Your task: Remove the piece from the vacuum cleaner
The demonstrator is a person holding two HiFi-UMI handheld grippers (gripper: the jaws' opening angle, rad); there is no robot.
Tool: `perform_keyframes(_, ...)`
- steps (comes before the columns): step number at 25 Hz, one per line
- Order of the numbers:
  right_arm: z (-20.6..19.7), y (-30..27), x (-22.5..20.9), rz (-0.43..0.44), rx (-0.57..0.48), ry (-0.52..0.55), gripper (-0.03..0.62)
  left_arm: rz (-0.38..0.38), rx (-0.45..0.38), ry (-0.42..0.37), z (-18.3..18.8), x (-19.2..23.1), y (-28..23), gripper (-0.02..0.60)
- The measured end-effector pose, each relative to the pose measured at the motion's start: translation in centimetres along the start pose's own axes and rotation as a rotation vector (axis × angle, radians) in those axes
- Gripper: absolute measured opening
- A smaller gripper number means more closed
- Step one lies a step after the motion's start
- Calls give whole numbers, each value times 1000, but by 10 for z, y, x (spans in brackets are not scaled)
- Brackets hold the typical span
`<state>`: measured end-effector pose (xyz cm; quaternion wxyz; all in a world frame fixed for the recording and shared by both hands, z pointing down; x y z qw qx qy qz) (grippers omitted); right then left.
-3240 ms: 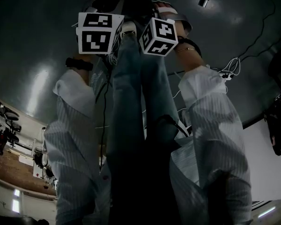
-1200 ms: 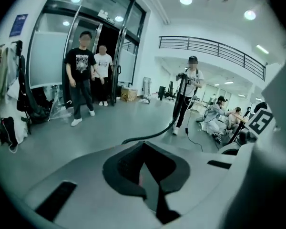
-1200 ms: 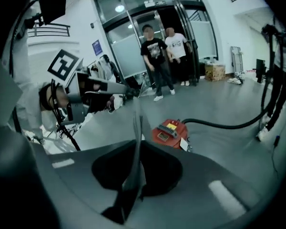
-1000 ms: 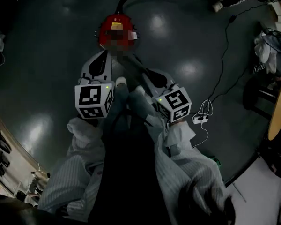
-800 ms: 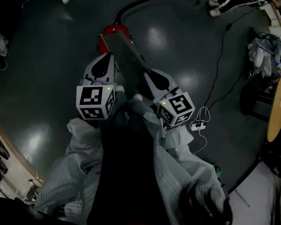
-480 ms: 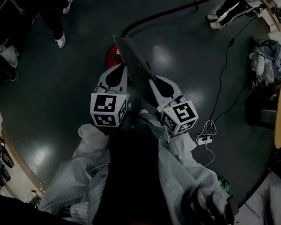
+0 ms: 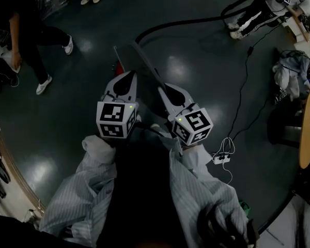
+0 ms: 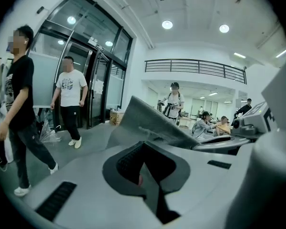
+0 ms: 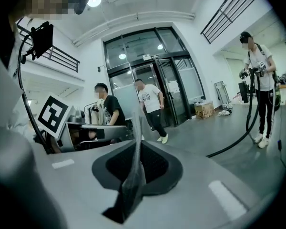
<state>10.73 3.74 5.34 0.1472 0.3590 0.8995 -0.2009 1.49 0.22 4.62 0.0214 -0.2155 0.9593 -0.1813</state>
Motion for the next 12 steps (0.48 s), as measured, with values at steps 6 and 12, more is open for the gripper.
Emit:
perform_keyframes(6,6,-24,9,22,22,28,28,5,-1,5,3,19,-4,5)
perform_keyframes(12,18,-54,-15,20,43,10,28,-2,16,8,13,38,-38,5)
Point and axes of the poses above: the fingertips, and each gripper's own axes: y backward along the fingers, x to its left, z out of its top, the point moved 1 cm from there along y, backward along the fingers, and after that the axes turned 7 degrees about -y, right-handed, at the moved point
